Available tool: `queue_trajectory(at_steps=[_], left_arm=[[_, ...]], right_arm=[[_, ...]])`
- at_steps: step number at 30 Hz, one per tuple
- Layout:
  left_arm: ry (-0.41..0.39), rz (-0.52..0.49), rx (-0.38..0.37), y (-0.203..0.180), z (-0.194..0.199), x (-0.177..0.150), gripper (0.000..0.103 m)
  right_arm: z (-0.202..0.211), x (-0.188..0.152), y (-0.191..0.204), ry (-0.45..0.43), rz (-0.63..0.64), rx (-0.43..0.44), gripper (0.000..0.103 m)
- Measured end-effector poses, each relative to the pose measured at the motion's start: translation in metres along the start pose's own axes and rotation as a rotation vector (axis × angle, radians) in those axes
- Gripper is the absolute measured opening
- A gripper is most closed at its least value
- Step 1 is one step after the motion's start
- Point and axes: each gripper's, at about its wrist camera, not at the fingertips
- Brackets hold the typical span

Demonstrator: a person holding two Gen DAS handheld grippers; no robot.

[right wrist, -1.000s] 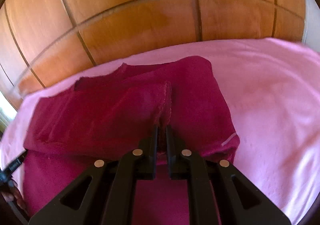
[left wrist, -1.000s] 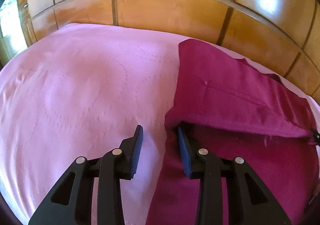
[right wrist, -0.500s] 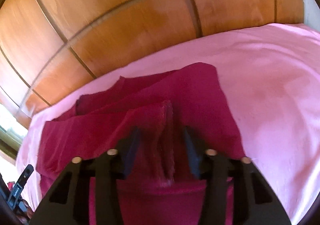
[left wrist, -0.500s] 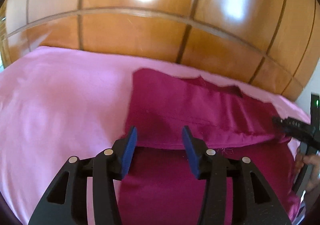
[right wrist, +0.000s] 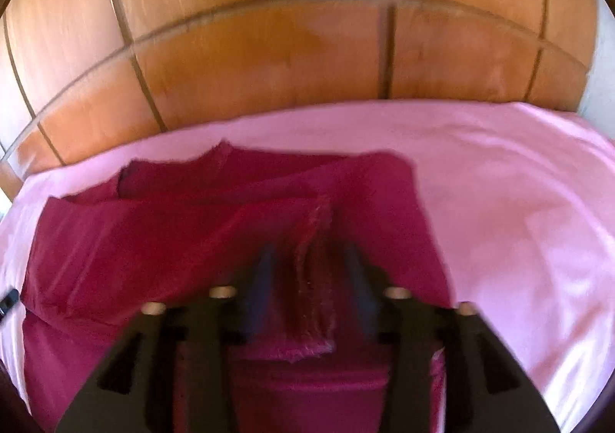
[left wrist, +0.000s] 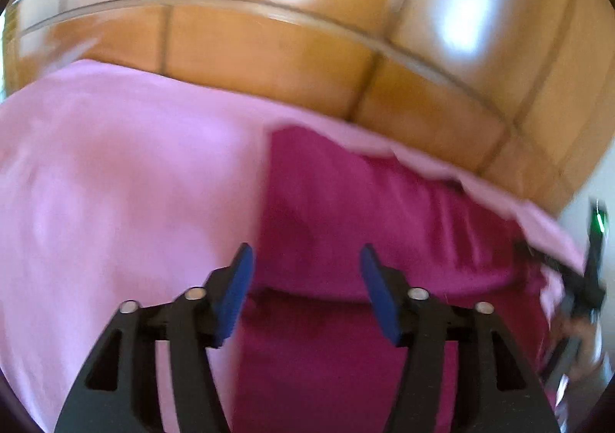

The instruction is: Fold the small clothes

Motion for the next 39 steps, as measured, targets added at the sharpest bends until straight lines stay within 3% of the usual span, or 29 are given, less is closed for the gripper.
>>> queue_trajectory(at_steps=[3,6,13,15,16,17,18,20,23,26,28,31,33,36,38,39], left_arm=[[0.041,0.137,-0.05,0.033,-0.014,0.029,0.058],[0.099,0.244,-0.126,0.053,-0.04,0.053,0.058],[0.259,0.37,-0.296,0.06,-0.099,0.08,0.058],[0.276,0.38,-0.297,0.058,-0.109,0.082,0.046],[0.276,0.37,-0.296,0.054,-0.111,0.084,0.028],[0.259,0.357,-0.297,0.05,-0.109,0.086,0.017],[0.22,0.335,-0.295,0.046,-0.102,0.087,0.013],[0.124,0.234,-0.249,0.03,-0.081,0.088,0.009],[0.065,0.097,-0.135,0.01,-0.074,0.086,0.009],[0.109,-0.02,0.051,-0.004,-0.1,0.077,0.009],[0.158,-0.063,0.125,-0.007,-0.12,0.07,0.012],[0.128,-0.093,0.206,-0.016,-0.115,0.065,0.02],[0.096,-0.079,0.222,-0.021,-0.099,0.063,0.025],[0.039,-0.106,0.169,-0.032,-0.058,0.044,0.025],[0.036,-0.158,0.121,-0.044,-0.039,0.024,0.04],[0.047,-0.188,0.112,-0.05,-0.035,0.014,0.042]], right_arm=[[0.022,0.0,0.012,-0.04,0.013,0.075,0.059],[0.026,-0.005,0.033,-0.023,0.05,0.14,0.061],[0.005,-0.015,0.067,0.018,0.136,0.144,0.063],[0.0,-0.015,0.07,0.019,0.145,0.132,0.063],[0.0,-0.016,0.071,0.019,0.15,0.128,0.063],[0.0,-0.017,0.072,0.021,0.158,0.117,0.063],[0.0,-0.019,0.073,0.025,0.172,0.095,0.063],[-0.004,-0.025,0.073,0.038,0.189,0.061,0.063],[-0.011,-0.037,0.072,0.045,0.19,0.035,0.067],[-0.016,-0.04,0.076,0.029,0.205,0.005,0.071],[-0.019,-0.042,0.077,0.026,0.209,-0.006,0.072],[-0.021,-0.042,0.075,0.026,0.203,-0.009,0.075],[-0.021,-0.043,0.075,0.022,0.202,-0.011,0.075],[-0.021,-0.043,0.075,0.021,0.199,-0.012,0.076],[-0.021,-0.043,0.074,0.022,0.194,-0.007,0.077],[-0.021,-0.043,0.074,0.024,0.191,-0.003,0.077]])
Point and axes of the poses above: each gripper's, at about its wrist camera, not at the fingertips, and z roughly against the way its jaws point, y to its left, x to its top
